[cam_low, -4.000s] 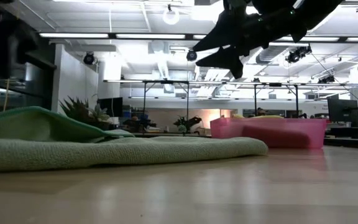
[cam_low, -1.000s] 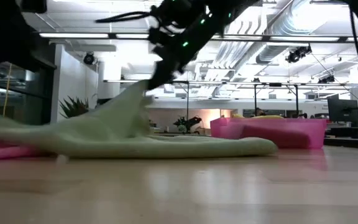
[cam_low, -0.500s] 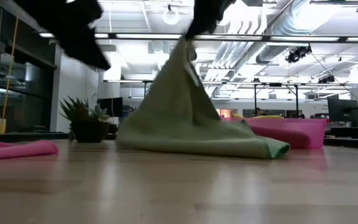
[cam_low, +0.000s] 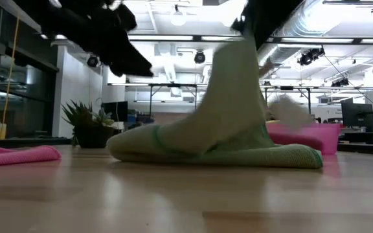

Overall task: Fold microfiber towels
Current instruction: Fold the green microfiber cloth

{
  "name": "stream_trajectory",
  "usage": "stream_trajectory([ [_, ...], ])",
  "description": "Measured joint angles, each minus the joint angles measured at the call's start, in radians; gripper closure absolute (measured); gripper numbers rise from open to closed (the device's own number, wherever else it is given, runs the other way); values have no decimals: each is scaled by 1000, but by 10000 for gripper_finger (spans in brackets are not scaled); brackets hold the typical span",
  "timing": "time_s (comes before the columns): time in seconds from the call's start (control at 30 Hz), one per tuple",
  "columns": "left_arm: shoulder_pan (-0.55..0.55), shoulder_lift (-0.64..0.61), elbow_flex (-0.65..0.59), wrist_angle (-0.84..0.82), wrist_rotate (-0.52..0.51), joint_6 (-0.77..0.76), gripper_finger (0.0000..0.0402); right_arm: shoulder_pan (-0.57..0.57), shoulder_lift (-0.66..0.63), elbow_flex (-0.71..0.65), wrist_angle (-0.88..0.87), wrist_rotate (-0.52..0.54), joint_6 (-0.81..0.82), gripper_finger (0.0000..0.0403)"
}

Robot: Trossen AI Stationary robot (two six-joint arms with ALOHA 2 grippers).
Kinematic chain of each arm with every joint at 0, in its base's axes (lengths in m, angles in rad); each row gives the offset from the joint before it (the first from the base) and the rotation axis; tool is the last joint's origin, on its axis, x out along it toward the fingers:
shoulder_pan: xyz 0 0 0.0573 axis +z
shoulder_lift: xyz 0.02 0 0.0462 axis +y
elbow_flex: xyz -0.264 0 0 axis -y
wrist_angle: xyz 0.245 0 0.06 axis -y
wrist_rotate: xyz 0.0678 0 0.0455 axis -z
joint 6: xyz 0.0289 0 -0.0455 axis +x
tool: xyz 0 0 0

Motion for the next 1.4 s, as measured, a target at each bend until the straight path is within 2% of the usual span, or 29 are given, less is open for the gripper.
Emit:
stream_trajectory([
  [0.13, -66, 136, -21, 147, 46, -52, 174, 26, 81, -5, -68, -41, 95, 403],
  [0.3, -180, 340, 28, 358, -11, -51, 174, 57, 98, -3, -61, -53, 119, 403],
  [0.43, -197, 499, 145, 352, -145, -75, 174, 48, 95, -3, -34, -24, 136, 403],
  [0.57, -162, 617, 273, 337, -97, -86, 174, 40, 94, -3, -22, -24, 139, 403],
  [0.63, -136, 658, 332, 256, -47, -107, 174, 40, 94, -3, -23, -24, 139, 403],
  [0.73, -98, 679, 394, 117, -5, -111, 174, 40, 94, -3, -23, -24, 157, 403],
  [0.83, -68, 677, 419, 65, 19, -90, 181, 40, 94, -3, -23, -24, 175, 403],
  [1.0, -21, 676, 430, 50, 201, -126, 234, 40, 93, -3, -23, -24, 206, 403],
  [1.1, -14, 677, 429, 27, 201, -107, 268, 40, 93, -3, -23, -24, 212, 403],
  [1.2, -15, 677, 430, 27, 208, -89, 286, 40, 93, -3, -21, -23, 236, 403],
  [1.4, -13, 677, 430, 19, 215, -58, 276, 40, 92, -3, -8, -21, 251, 403],
])
